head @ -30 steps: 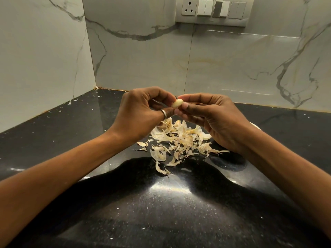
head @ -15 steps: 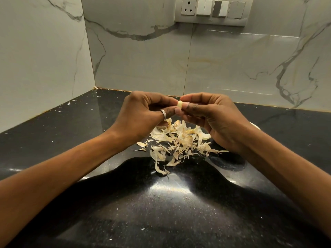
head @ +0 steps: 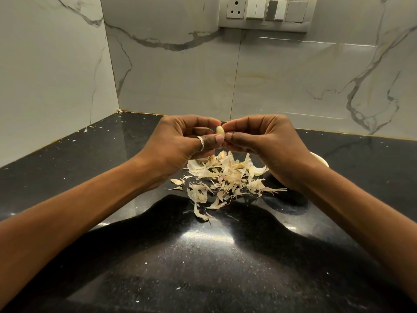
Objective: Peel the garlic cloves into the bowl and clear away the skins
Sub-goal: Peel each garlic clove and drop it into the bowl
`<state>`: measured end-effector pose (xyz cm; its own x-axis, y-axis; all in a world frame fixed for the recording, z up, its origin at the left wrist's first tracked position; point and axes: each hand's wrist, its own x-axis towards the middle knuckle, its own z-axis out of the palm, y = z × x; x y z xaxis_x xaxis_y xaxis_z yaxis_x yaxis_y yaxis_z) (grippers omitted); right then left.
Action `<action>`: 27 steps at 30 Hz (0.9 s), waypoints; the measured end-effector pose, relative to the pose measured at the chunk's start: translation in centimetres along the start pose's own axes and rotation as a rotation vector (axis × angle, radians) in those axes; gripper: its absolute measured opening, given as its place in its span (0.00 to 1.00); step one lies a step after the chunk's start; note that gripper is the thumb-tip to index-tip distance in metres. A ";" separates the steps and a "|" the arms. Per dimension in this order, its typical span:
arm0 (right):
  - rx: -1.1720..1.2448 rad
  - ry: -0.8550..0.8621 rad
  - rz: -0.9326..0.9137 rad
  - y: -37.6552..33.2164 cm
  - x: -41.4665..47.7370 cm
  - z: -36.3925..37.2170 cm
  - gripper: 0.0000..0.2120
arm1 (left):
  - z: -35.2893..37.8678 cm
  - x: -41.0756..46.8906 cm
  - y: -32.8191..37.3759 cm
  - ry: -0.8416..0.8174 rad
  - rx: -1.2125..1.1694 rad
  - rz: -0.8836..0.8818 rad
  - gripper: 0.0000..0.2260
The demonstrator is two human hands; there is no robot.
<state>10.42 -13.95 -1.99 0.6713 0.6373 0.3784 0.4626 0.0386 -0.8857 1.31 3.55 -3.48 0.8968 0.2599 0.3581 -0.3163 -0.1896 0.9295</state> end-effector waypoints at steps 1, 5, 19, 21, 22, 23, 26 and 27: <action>-0.012 0.000 -0.011 0.0 0.0 0.0 0.08 | 0.0 0.0 0.1 0.003 -0.006 -0.004 0.14; -0.026 -0.016 -0.036 -0.1 -0.1 -0.1 0.08 | 0.1 -0.1 0.3 0.008 -0.032 -0.026 0.14; -0.071 -0.022 -0.113 0.5 0.0 -0.1 0.09 | 0.5 -0.4 0.7 0.016 -0.126 -0.049 0.13; -0.078 -0.021 -0.119 0.5 0.0 -0.1 0.09 | 0.6 -0.4 0.7 0.015 -0.130 -0.050 0.13; -0.079 -0.017 -0.122 0.5 0.0 -0.1 0.09 | 0.6 -0.5 0.7 0.015 -0.133 -0.053 0.13; -0.078 -0.012 -0.125 0.5 0.0 -0.1 0.09 | 0.6 -0.5 0.7 0.015 -0.137 -0.056 0.13; -0.083 0.000 -0.127 0.5 0.0 -0.1 0.09 | 0.7 -0.5 0.7 0.012 -0.144 -0.062 0.13; -0.087 0.002 -0.127 0.5 0.0 -0.1 0.09 | 0.7 -0.5 0.7 0.012 -0.146 -0.065 0.13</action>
<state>10.74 -13.97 -2.44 0.6056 0.6300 0.4862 0.5919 0.0518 -0.8043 0.90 2.60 -3.06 0.9134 0.2782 0.2970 -0.3001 -0.0325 0.9534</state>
